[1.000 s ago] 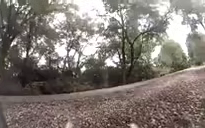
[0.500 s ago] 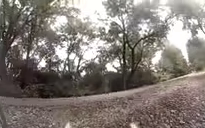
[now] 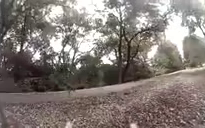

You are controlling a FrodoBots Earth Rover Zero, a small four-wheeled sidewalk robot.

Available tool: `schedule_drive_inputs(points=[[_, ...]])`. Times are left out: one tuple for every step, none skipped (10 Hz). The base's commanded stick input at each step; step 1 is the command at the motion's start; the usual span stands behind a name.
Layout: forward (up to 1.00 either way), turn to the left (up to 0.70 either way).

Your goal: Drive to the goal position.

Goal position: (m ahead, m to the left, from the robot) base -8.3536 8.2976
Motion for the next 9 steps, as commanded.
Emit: schedule_drive_inputs(points=[[0.45, 0.27], [0.45, 0.27], [0.45, 0.27], [0.45, 0.14], [0.45, 0.00], [0.45, 0.00], [0.45, 0.00], [0.45, 0.00], [0.45, 0.00]])
